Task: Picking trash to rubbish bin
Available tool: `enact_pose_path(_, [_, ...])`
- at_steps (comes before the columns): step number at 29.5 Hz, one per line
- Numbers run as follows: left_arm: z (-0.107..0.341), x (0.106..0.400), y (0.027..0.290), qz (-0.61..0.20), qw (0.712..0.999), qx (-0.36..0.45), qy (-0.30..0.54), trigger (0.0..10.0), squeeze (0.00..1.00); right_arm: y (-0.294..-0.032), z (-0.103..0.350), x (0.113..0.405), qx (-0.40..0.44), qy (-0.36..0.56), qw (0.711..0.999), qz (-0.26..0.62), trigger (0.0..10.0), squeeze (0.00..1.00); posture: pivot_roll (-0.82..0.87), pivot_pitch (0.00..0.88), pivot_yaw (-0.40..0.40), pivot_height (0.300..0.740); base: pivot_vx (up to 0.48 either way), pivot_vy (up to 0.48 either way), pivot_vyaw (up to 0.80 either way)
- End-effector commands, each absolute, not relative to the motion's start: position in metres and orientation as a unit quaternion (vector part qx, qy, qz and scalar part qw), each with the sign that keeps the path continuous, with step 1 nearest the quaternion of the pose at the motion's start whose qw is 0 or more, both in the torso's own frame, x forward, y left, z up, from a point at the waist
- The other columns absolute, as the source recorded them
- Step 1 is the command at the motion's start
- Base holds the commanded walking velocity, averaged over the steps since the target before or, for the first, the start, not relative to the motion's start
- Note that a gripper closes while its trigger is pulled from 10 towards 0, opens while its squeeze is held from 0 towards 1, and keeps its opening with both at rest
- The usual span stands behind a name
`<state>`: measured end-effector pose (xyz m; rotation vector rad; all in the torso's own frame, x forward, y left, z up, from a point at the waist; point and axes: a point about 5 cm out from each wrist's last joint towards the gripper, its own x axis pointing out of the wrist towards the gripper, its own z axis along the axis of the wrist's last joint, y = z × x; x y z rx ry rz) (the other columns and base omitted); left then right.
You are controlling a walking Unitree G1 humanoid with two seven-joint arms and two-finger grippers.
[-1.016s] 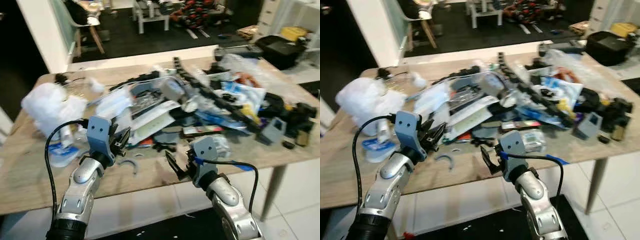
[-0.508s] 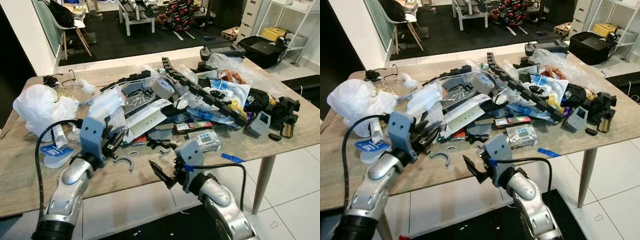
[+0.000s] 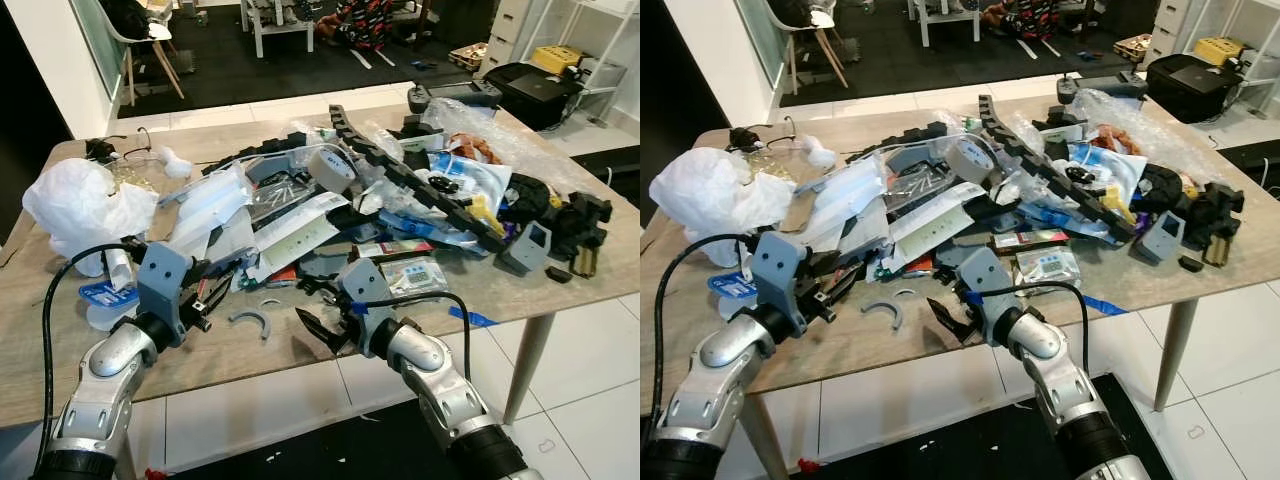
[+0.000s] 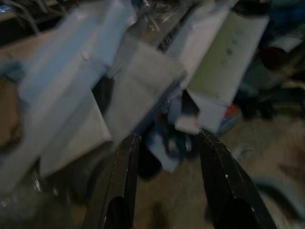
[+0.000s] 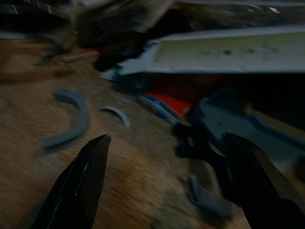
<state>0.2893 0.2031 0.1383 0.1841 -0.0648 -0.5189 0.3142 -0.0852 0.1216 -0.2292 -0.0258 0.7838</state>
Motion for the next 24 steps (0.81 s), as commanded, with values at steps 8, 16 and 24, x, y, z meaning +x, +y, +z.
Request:
enact_pose_path(8, [0.124, 0.266, 0.223, -0.303, 0.949, 0.090, 0.021, 10.0, 0.00, -0.066, 0.123, 0.316, -0.070, -0.021, 0.889, 0.452, 10.0, 0.00, -0.01, 0.167, 0.006, 0.740, 0.000, 0.000, 0.00])
enact_pose_path(16, [0.125, 0.258, 0.227, -0.308, 0.948, 0.074, 0.028, 10.0, 0.00, -0.054, 0.121, 0.318, -0.062, -0.010, 0.873, 0.484, 10.0, 0.00, 0.00, 0.176, -0.006, 0.740, 0.000, 0.000, 0.00])
enact_pose_path(24, [0.134, 0.256, 0.221, -0.324, 0.945, 0.052, 0.013, 10.0, 0.00, -0.050, 0.111, 0.323, -0.047, 0.052, 0.860, 0.505, 10.0, 0.00, 0.00, 0.181, -0.014, 0.740, 0.000, 0.000, 0.00])
